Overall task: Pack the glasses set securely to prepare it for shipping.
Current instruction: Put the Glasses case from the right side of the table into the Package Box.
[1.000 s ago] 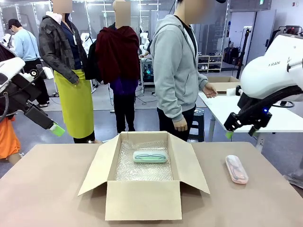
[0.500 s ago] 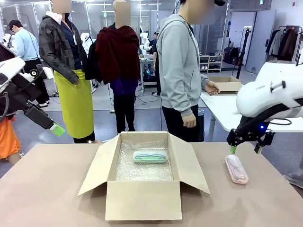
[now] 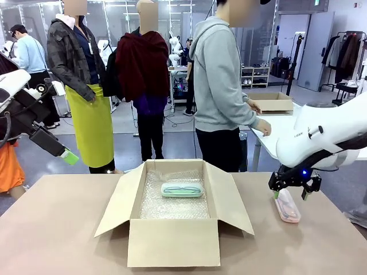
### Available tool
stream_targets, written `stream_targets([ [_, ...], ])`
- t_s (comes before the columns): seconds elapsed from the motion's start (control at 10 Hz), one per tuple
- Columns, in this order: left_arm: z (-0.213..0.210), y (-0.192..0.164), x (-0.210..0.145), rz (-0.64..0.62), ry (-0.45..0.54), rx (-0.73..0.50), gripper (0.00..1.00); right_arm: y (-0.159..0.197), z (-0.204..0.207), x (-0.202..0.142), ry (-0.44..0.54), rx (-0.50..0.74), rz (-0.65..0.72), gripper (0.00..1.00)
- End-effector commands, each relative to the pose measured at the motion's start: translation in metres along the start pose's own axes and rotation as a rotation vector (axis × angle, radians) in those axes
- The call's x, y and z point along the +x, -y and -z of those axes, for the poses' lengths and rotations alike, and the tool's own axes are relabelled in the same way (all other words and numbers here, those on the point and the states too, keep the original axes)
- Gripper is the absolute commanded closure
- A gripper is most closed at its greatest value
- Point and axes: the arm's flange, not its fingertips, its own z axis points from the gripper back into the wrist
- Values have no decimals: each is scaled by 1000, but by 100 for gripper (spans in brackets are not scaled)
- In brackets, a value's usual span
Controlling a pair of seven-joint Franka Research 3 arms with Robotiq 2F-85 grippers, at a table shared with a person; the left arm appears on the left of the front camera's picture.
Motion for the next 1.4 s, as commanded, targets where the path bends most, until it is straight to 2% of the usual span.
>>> stream_targets([
  [0.0,-3,-1,-1,18,15,-23,0,-4,15,7,33,-27,52,0],
  [0.5,-3,-1,-1,18,15,-23,0,-7,42,8,9,-24,85,0],
  [0.7,-3,-1,-1,18,15,-23,0,-6,44,8,1,-22,88,16],
  [1.2,-3,-1,-1,18,15,-23,0,1,38,12,-26,-20,90,66],
  [1.3,-3,-1,-1,18,15,-23,0,3,30,14,-19,-22,86,66],
])
